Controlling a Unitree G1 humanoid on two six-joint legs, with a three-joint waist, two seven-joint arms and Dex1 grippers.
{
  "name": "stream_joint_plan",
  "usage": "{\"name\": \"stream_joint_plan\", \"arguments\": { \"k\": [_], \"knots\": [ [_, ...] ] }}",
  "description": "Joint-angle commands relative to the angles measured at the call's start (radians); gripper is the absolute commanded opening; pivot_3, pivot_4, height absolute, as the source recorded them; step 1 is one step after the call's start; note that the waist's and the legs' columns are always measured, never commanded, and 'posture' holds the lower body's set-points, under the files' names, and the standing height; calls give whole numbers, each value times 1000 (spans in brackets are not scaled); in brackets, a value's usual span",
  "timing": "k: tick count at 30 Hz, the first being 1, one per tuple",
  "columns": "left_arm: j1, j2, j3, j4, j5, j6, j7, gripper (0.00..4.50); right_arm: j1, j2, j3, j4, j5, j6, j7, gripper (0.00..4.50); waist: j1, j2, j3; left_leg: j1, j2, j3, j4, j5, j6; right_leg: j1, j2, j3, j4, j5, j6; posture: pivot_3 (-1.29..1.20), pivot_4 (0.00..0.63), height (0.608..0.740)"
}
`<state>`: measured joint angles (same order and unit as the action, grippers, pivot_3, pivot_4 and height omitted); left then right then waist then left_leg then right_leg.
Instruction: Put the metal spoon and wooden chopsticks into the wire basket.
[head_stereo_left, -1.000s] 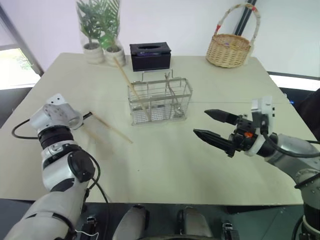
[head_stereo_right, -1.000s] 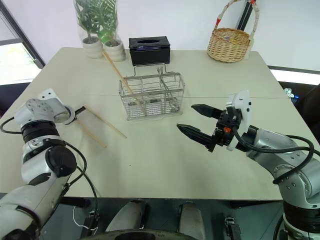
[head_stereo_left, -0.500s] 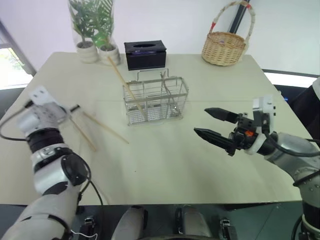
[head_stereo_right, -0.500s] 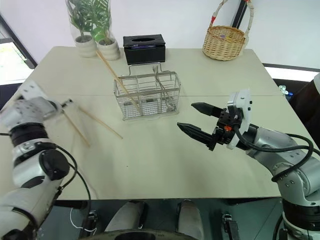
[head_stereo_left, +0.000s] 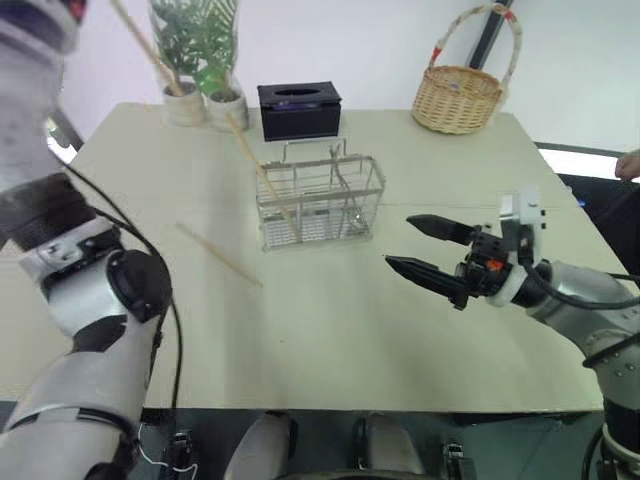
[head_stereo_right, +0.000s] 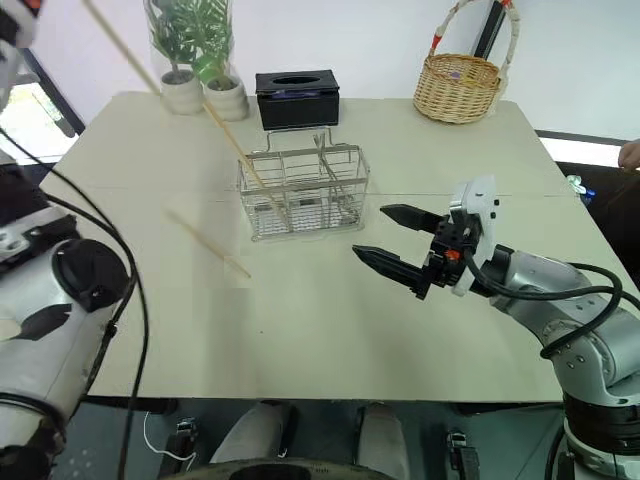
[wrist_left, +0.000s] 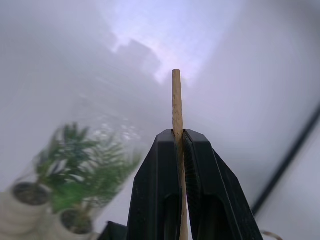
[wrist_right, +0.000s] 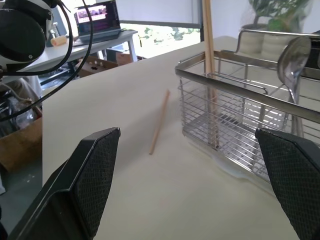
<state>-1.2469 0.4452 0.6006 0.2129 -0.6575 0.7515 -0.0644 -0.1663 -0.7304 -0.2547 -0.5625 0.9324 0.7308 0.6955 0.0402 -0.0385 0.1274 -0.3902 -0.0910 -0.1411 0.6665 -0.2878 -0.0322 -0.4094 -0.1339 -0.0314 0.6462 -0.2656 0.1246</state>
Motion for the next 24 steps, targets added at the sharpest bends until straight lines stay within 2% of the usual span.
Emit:
{"name": "stream_joint_plan", "arguments": {
  "k": [1,3,7,13,21,24],
  "knots": [
    [20,-26,-106,-52,-5,0,-60,80,9,13,-29,-32,4,-26,-23,4500,-2,0,0,0,0,0,0,0,0,0,0,0,0,0,0,0,150,650],
    [58,-46,-206,-63,54,-53,-113,80,32,18,-47,-51,8,-30,-39,4500,-14,1,1,1,0,1,0,0,0,-1,1,1,1,0,0,0,150,650],
    [143,-88,-335,-50,155,-220,-205,80,66,31,-75,-91,32,-27,-94,4500,-1,2,1,1,0,1,0,0,0,0,1,1,0,0,0,0,150,650],
    [187,-165,-375,31,201,-328,-226,80,92,35,-93,-136,64,-20,-158,4500,0,1,1,-1,0,1,0,0,0,-1,0,1,-1,0,-1,0,150,650],
    [229,-192,-394,92,241,-391,-249,80,100,21,-108,-143,89,-22,-197,4500,-1,2,1,0,0,1,0,0,1,0,0,1,-1,0,-1,0,150,650],
    [272,-213,-388,69,227,-379,-245,1049,95,11,-119,-130,100,-22,-196,4500,0,2,1,0,0,1,0,0,2,0,0,1,-1,0,-1,0,150,650]
  ]
}}
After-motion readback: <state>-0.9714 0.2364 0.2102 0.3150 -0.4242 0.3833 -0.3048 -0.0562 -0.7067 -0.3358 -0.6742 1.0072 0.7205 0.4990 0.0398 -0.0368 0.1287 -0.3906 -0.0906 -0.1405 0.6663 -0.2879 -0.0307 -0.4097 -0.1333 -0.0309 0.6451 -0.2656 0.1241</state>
